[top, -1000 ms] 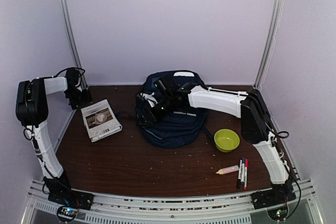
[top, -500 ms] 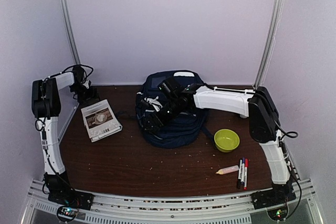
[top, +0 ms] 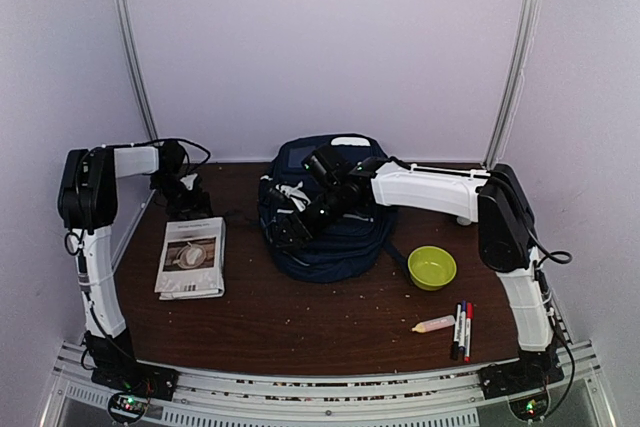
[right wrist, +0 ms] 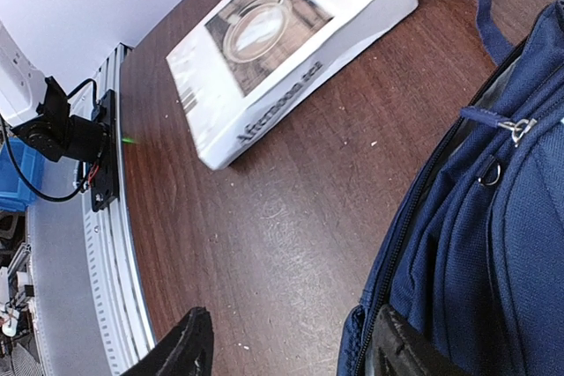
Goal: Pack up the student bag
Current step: Move the book to the center of the board.
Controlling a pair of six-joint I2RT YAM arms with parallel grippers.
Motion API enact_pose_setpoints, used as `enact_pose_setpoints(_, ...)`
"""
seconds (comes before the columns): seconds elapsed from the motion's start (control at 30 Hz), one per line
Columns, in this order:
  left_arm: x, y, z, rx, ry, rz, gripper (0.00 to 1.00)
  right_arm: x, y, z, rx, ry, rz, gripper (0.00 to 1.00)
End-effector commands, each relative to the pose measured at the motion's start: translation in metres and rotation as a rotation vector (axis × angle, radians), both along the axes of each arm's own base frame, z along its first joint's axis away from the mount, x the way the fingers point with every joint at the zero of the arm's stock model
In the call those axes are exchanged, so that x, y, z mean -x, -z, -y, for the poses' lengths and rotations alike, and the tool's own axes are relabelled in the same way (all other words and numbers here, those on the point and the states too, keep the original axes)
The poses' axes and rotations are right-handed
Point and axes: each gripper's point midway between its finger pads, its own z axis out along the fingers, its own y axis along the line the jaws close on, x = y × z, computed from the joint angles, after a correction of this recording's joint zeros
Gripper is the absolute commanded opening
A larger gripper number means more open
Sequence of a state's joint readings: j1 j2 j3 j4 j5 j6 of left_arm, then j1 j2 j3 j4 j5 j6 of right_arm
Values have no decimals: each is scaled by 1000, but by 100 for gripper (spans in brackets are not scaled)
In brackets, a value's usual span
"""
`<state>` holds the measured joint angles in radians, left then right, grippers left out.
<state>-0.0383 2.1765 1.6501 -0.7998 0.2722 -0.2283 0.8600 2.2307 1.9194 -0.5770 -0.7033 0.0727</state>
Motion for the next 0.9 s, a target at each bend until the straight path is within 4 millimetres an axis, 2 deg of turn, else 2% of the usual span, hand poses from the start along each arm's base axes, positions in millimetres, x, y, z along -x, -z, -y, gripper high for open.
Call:
enact_pose_setpoints(0.0, 52, -1, 33, 24, 24, -43, 73, 7, -13, 1, -16, -27, 15, 62)
enact_pose_setpoints(0.1, 85, 4, 50, 32, 21, -58, 72, 8, -14, 1, -21, -31, 8, 62)
enact_pose_setpoints(0.17, 99, 2, 52, 28, -5, -40, 72, 8, -13, 1, -21, -30, 0, 62)
enact_pose_setpoints(0.2, 99, -5, 51, 29, -25, -6, 73, 9, -12, 1, -21, -29, -7, 62)
enact_pose_setpoints(0.37, 96, -76, 19, -73, -151, 236, 83, 21, -2, -5, -29, -29, -53, 62)
enact_pose_setpoints(0.4, 100, -87, 10, -101, -182, 266, 85, 26, 0, -7, -26, -35, -56, 63)
enact_pose_setpoints(0.47, 115, -95, -5, -150, -230, 269, 87, 37, 3, -13, -22, -51, -60, 63)
enact_pose_setpoints(0.53, 131, -92, -12, -163, -249, 223, 88, 48, 4, -21, -26, -71, -69, 64)
enact_pose_setpoints(0.73, 186, -64, -29, -157, -327, 74, 88, 77, 10, -45, -25, -153, -89, 65)
enact_pose_setpoints(0.87, 218, -45, -37, -147, -356, -14, 88, 91, 24, -62, -29, -210, -138, 66)
